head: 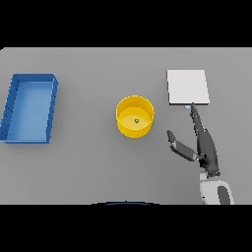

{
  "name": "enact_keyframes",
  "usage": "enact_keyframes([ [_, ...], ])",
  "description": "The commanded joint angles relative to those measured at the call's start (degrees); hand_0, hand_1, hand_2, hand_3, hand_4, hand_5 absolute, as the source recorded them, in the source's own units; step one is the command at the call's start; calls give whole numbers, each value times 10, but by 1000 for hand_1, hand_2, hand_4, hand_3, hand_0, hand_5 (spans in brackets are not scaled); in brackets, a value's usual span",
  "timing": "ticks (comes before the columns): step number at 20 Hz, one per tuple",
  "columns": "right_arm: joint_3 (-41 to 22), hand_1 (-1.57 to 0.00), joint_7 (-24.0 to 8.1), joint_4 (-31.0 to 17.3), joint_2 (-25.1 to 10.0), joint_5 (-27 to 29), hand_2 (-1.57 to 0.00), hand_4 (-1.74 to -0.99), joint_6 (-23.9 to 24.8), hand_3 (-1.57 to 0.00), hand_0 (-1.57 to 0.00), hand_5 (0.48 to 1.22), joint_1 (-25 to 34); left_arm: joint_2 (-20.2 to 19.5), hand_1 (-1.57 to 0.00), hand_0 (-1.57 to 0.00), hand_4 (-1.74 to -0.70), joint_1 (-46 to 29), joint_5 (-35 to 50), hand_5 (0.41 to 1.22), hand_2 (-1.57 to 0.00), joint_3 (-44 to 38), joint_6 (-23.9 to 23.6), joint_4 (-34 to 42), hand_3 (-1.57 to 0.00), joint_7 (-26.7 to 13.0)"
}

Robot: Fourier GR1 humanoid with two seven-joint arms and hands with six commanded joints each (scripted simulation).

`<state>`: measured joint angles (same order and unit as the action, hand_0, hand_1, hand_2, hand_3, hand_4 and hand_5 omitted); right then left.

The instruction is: Pick up the red beaker and tilt it to pour out 1 green nut into yellow bowl. Pick up the yellow bowl and place it on the metallic measuring scale.

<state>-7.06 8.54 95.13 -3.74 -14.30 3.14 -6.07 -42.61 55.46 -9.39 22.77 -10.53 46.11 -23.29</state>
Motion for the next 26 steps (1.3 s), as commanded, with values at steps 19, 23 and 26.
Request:
enact_keyframes([
  [19, -5, 1, -1, 12, -3, -6, 1, -1192, 0, 1, 1, 663, -12, -50, -1449, -1564, -1374, -256, 112, 830, -1432, 78, -123, 221, -1362, -109],
  [23, -5, 1, 1, 14, -5, -11, 1, -1181, 4, 1, 1, 665, -14, -76, -604, -746, -968, -258, 163, 740, -613, 82, -33, 247, -577, -116],
  [26, -7, 1, 5, 18, -5, -6, 1, -1187, -2, 1, 1, 667, -23, -90, -309, -381, -851, -262, 180, 698, -313, 83, -3, 262, -295, -111],
])
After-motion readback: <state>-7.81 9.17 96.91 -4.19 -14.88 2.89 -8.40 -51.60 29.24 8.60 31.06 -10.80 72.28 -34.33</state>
